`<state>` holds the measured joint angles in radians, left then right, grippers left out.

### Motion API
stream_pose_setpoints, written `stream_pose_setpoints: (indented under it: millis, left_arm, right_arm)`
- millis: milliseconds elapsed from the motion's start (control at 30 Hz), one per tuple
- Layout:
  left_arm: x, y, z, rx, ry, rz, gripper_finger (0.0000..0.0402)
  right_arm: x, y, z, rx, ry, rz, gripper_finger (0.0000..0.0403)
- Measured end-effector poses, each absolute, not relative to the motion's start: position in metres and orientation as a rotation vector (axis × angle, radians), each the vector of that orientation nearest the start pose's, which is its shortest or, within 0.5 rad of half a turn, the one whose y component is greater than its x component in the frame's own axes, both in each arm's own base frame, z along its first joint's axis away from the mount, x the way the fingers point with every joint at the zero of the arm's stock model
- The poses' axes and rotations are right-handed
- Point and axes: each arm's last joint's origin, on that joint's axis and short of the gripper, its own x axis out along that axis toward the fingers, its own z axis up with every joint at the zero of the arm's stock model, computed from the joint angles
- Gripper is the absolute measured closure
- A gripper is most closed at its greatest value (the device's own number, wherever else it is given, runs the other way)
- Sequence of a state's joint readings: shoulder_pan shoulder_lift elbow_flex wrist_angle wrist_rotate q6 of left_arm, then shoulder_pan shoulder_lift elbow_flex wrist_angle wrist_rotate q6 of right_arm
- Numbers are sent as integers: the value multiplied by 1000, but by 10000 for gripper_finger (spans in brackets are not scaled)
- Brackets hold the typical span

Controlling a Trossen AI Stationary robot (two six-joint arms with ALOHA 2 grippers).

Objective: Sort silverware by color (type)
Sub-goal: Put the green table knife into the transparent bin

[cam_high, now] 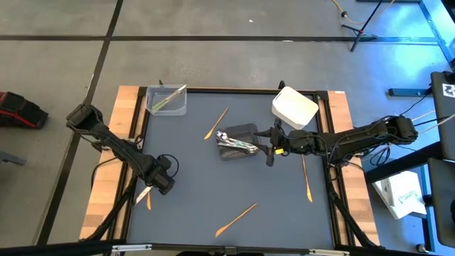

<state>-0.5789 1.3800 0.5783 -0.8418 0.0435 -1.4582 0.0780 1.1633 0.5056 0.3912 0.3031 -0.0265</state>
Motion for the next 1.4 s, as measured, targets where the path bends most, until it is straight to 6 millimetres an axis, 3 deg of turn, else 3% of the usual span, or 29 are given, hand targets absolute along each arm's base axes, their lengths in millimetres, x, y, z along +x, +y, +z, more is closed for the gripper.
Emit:
stream_pose_setpoints:
  millis: [167, 467, 633, 800, 933, 1033, 1400]
  left_arm:
    - [155, -102, 141, -641, 1514, 685, 342]
    - [189, -110, 179, -573, 1390, 481, 341]
    - [207, -105, 208, -410, 1312, 391, 341]
    - [225, -92, 244, -97, 1166, 371, 341]
    - [238, -78, 266, 128, 1049, 413, 341]
    - [246, -61, 273, 235, 1020, 469, 341]
    - [265, 36, 278, 330, 1075, 541, 340]
  right_arm:
    - [238, 10, 219, -77, 264, -220, 224]
    - [238, 10, 218, -77, 266, -219, 224]
    - [238, 10, 218, -78, 271, -219, 224]
    - [238, 10, 218, -78, 271, -219, 224]
    - [238, 10, 218, -74, 272, -219, 224]
    - [237, 10, 217, -75, 281, -219, 224]
    - [235, 10, 210, -39, 354, -227, 224]
